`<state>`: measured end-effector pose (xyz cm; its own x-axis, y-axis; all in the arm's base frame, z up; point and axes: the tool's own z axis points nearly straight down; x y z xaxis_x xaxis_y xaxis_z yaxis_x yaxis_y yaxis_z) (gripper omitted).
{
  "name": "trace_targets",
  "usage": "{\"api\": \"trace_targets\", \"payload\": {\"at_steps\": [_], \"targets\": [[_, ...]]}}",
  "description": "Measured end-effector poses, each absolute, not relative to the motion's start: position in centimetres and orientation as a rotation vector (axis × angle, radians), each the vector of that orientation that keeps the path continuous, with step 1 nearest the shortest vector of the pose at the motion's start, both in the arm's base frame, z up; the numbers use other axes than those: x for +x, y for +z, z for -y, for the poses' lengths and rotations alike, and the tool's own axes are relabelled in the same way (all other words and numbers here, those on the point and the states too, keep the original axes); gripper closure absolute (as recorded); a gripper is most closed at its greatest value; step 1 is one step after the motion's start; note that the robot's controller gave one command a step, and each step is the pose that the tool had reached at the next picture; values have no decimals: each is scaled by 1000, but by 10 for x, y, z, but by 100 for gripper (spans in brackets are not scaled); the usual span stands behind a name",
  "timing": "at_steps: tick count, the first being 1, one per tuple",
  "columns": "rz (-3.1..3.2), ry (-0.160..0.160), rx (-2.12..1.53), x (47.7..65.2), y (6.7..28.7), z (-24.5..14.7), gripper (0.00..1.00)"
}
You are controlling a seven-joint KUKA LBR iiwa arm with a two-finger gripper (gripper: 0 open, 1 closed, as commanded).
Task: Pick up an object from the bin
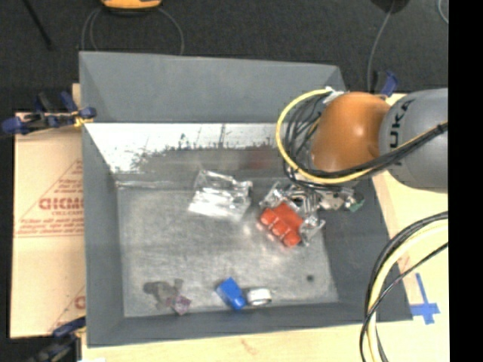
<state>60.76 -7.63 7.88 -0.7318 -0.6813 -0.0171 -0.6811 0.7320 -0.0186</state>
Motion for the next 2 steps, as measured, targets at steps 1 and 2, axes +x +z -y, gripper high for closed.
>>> {"api": "trace_targets", "payload": {"at_steps": [1, 2], "targets": [[-2910, -9, -1151, 620, 174, 56, 100], [-2889, -12, -1201, 618, 321, 61, 100]]}}
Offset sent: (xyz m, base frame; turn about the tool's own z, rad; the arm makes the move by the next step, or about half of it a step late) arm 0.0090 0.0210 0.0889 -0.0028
